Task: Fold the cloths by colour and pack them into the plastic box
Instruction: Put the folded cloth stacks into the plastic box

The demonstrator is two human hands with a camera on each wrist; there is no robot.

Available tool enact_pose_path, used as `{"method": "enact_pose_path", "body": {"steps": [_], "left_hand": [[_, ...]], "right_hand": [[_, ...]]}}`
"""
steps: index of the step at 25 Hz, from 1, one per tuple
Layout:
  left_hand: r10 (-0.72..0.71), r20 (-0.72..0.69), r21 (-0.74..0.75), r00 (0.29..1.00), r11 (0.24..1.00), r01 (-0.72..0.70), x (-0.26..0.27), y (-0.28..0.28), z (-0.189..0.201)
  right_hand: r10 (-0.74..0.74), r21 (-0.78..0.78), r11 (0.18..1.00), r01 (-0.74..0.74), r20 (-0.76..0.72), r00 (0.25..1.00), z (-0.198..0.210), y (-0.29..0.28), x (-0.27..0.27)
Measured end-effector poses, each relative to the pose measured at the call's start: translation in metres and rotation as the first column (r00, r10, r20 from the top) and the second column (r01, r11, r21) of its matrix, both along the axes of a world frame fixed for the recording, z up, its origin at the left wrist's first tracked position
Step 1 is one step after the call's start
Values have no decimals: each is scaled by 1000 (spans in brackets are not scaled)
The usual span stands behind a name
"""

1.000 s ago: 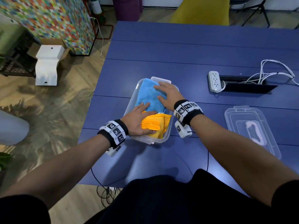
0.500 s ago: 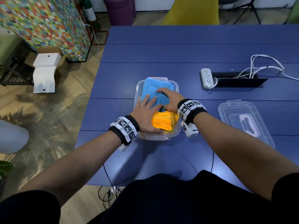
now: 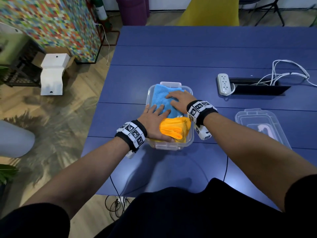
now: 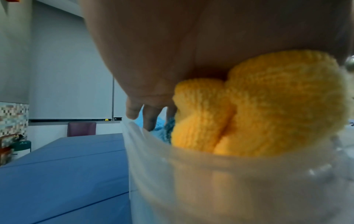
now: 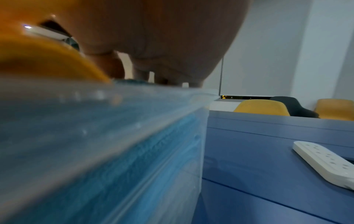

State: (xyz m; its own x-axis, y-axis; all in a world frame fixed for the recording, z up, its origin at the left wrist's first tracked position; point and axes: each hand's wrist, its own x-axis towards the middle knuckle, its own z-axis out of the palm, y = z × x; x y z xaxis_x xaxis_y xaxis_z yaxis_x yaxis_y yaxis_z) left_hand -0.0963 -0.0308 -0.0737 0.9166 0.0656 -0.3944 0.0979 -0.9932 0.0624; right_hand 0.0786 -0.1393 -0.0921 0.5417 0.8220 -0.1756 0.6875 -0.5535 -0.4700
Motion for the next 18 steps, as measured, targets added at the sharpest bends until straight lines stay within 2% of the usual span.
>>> {"method": "enact_pose_path", "body": {"steps": [2,4,7,8,10,13,15,18], "left_hand": [[-44,72,-4,996,999,44,0,1,3],[-56,120,-49,991,997,63,0,1,9],[69,228,-249,971,968,-10,17,2,18],[133,275,-287,952,957,-51,28,6,19],[192,277,-255,941,959,-121,50,21,16],[130,60,-37,990,991,-128,69,35,7],[109,25,62,994,992,-110,74,37,5],[99,44,40,994,994,-101,81,40,7]], "right_hand": [[-102,99,990,104,-26,994,2,-12,4],[-124,216,968,127,-28,992,0,-27,0],[-128,385,917,104,37,991,-7,-44,-9],[-131,365,925,103,52,990,-9,-46,-12],[-107,184,979,88,93,990,-11,-47,-18],[-46,-65,996,59,186,982,-13,-48,-26],[-28,-120,991,55,213,977,-11,-47,-29],[-64,-133,987,89,185,981,-5,-46,-31]]}}
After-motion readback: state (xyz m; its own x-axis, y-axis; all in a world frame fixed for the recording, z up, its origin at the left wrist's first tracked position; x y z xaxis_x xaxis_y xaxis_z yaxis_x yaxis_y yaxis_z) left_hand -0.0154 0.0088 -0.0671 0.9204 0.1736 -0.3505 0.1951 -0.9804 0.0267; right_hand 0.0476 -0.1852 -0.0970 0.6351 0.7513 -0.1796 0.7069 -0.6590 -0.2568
